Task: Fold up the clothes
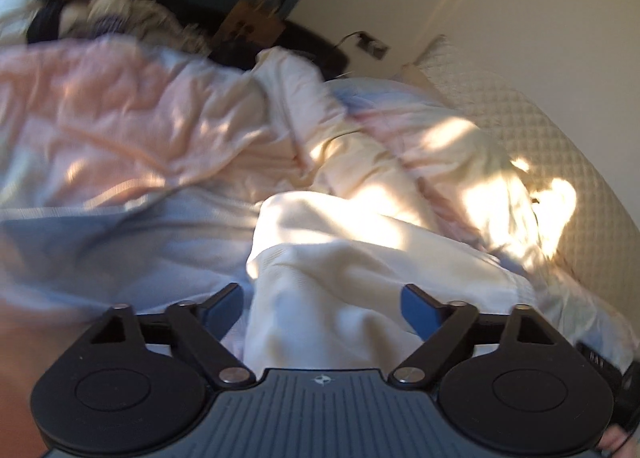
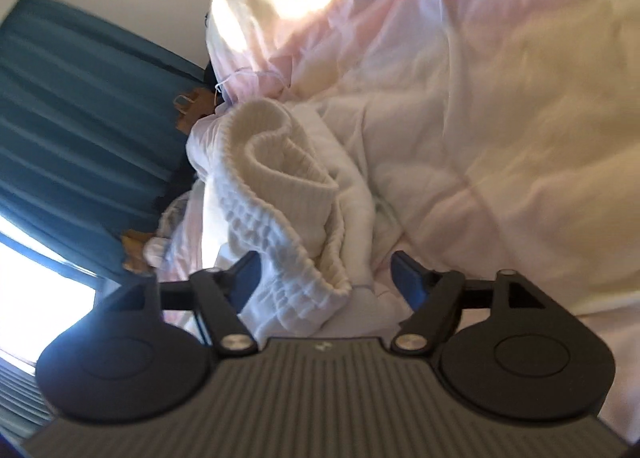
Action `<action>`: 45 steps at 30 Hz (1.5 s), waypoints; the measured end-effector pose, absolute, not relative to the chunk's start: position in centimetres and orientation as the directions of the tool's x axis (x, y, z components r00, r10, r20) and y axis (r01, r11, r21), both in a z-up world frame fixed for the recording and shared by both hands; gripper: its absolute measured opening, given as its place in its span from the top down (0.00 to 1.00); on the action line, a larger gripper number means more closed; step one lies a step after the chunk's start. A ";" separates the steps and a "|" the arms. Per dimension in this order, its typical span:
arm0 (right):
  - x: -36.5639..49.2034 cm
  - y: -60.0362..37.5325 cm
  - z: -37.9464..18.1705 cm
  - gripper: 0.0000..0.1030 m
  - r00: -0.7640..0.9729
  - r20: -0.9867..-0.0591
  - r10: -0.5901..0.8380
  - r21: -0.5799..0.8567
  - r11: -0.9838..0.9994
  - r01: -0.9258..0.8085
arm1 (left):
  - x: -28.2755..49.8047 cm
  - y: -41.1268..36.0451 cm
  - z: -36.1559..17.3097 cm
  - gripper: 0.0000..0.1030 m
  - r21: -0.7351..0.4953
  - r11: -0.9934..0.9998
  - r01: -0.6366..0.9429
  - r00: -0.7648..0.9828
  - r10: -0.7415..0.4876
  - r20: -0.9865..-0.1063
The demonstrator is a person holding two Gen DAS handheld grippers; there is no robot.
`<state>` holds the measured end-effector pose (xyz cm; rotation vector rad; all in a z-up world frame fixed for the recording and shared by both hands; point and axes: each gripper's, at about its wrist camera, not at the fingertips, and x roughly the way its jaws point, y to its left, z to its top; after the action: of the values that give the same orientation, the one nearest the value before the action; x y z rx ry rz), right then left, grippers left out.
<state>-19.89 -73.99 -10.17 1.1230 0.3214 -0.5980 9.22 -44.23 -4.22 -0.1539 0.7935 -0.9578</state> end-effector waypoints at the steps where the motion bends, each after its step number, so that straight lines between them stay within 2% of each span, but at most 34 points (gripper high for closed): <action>1: -20.3 -73.5 -9.3 0.20 0.792 -0.531 -0.301 0.725 0.323 0.608 | 8.3 -43.8 -3.0 0.11 -0.427 0.581 0.692 0.327 -0.781 -0.532; 3: -20.9 -72.4 -7.3 0.20 0.781 -0.530 -0.329 0.694 0.361 0.623 | 6.5 -42.9 -0.7 0.10 -0.387 0.565 0.728 0.334 -0.786 -0.520; 4: -21.3 -71.8 -6.2 0.20 0.779 -0.523 -0.345 0.683 0.378 0.625 | 5.5 -42.5 0.5 0.05 -0.371 0.560 0.741 0.339 -0.789 -0.512; 7: -22.7 -69.0 -2.7 0.20 0.777 -0.500 -0.382 0.636 0.447 0.629 | 2.2 -41.0 3.8 0.00 -0.311 0.547 0.777 0.373 -0.799 -0.472; 12: -24.0 -63.8 2.6 0.17 0.790 -0.426 -0.441 0.520 0.596 0.612 | -2.6 -38.4 7.9 0.00 -0.214 0.553 0.805 0.426 -0.791 -0.439; 14: -24.4 -61.8 4.2 0.10 0.800 -0.404 -0.443 0.488 0.635 0.598 | -4.0 -37.2 9.0 0.00 -0.190 0.561 0.806 0.443 -0.784 -0.435; 19: -24.9 -56.3 7.1 0.11 0.801 -0.384 -0.459 0.351 0.729 0.587 | -7.3 -33.1 10.6 0.00 -0.171 0.596 0.785 0.499 -0.771 -0.397; 23: -25.7 -52.3 8.0 0.11 0.790 -0.382 -0.479 0.279 0.755 0.593 | -9.1 -30.5 11.0 0.00 -0.171 0.587 0.792 0.487 -0.775 -0.403; 30: -27.3 -47.5 7.4 0.11 0.760 -0.370 -0.534 0.225 0.742 0.631 | -12.3 -27.3 10.6 0.00 -0.064 0.613 0.787 0.547 -0.742 -0.386; 36: -27.5 -45.0 6.2 0.11 0.740 -0.362 -0.567 0.185 0.734 0.653 | -13.3 -24.6 9.6 0.00 -0.095 0.597 0.797 0.523 -0.760 -0.384; 45: -26.8 -43.3 5.7 0.11 0.719 -0.380 -0.582 0.123 0.739 0.662 | -12.7 -23.3 9.0 0.00 -0.069 0.640 0.765 0.565 -0.720 -0.403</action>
<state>-26.78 -43.32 5.71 0.2590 0.3302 -0.6962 -12.70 -23.32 8.98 0.1181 0.4195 -0.8756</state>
